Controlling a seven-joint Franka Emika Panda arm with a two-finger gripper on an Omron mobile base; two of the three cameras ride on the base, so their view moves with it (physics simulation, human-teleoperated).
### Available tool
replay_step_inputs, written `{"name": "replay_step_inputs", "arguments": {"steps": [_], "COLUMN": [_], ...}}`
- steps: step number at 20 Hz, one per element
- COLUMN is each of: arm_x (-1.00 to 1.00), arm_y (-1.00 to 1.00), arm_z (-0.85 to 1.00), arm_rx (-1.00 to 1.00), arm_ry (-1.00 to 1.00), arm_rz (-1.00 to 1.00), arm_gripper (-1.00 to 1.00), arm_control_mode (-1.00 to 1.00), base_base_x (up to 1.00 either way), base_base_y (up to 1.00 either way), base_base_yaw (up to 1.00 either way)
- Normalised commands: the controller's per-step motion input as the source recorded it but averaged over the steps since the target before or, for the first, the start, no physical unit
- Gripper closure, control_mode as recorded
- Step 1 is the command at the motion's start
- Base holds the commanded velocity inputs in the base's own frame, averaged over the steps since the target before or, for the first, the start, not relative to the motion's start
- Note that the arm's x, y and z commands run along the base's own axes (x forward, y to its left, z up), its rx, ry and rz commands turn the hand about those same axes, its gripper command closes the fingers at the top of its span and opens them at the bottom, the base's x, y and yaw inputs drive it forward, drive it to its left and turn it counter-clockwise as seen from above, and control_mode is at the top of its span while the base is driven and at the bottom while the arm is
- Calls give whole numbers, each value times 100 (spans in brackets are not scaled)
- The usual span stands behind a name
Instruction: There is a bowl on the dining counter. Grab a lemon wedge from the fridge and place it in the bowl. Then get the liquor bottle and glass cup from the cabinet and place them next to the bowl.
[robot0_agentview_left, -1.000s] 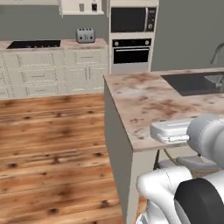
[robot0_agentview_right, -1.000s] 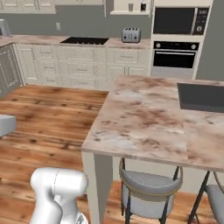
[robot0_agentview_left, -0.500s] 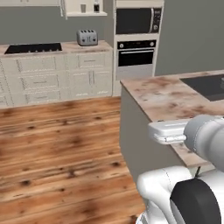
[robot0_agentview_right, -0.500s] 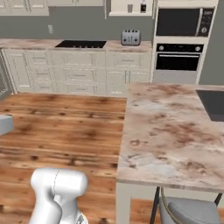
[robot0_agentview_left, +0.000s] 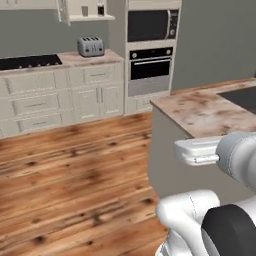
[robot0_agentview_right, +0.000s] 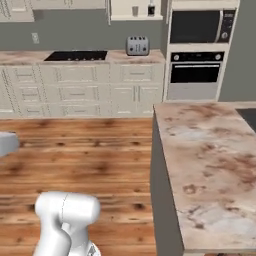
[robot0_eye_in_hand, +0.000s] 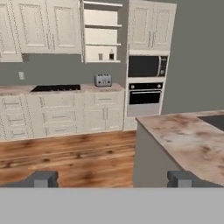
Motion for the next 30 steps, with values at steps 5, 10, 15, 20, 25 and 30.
{"name": "replay_step_inputs", "arguments": {"steps": [5,10,15,20,25,30], "arm_x": [0,0,0,0,0,0], "arm_y": [0,0,0,0,0,0], "arm_z": [0,0,0,0,0,0], "arm_rx": [0,0,0,0,0,0], "arm_ry": [0,0,0,0,0,0], "arm_rz": [0,0,0,0,0,0], "arm_gripper": [-100,-100,-100,-100,-100,-100], "arm_control_mode": [100,100,100,100,100,100], "base_base_x": [89,100,100,100,100,100], "base_base_y": [100,75,56,43,39,41], "base_base_yaw": [-17,-25,-25,-27,-31,-30]}}
